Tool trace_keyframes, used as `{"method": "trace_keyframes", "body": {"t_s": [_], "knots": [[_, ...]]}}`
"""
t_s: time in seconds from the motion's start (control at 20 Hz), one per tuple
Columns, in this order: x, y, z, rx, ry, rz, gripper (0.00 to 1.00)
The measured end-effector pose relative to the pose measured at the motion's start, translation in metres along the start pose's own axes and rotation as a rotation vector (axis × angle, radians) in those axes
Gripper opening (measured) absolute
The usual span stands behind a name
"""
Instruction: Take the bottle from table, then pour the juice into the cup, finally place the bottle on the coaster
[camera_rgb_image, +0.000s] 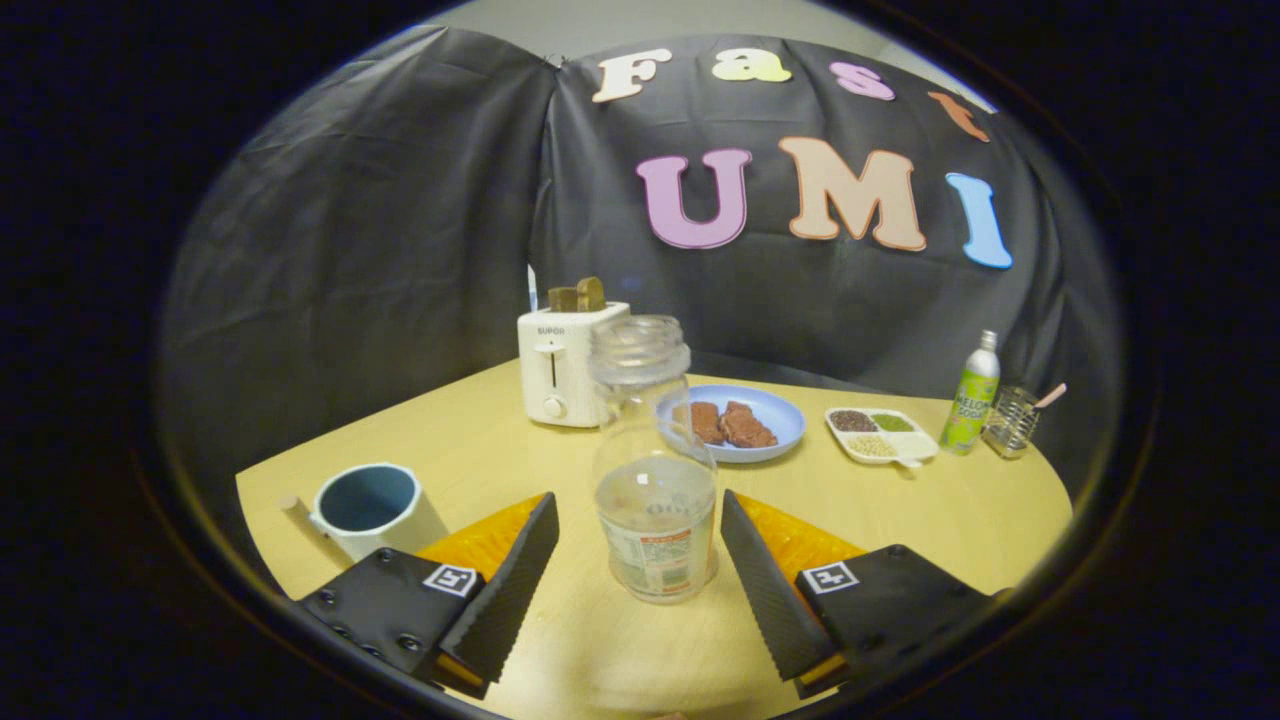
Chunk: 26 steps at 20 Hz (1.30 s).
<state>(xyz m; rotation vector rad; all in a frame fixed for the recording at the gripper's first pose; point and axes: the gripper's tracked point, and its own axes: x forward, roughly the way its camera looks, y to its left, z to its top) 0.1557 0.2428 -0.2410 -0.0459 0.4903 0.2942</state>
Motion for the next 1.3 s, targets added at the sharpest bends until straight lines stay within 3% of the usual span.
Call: {"method": "trace_keyframes", "body": {"t_s": [0.2,0.45,1.3], "knots": [[-0.056,-0.014,0.019,0.031,-0.071,-0.003,1.0],[-0.114,-0.051,0.04,-0.002,-0.156,-0.106,1.0],[-0.187,-0.085,0.063,-0.004,-0.268,-0.169,1.0]]}}
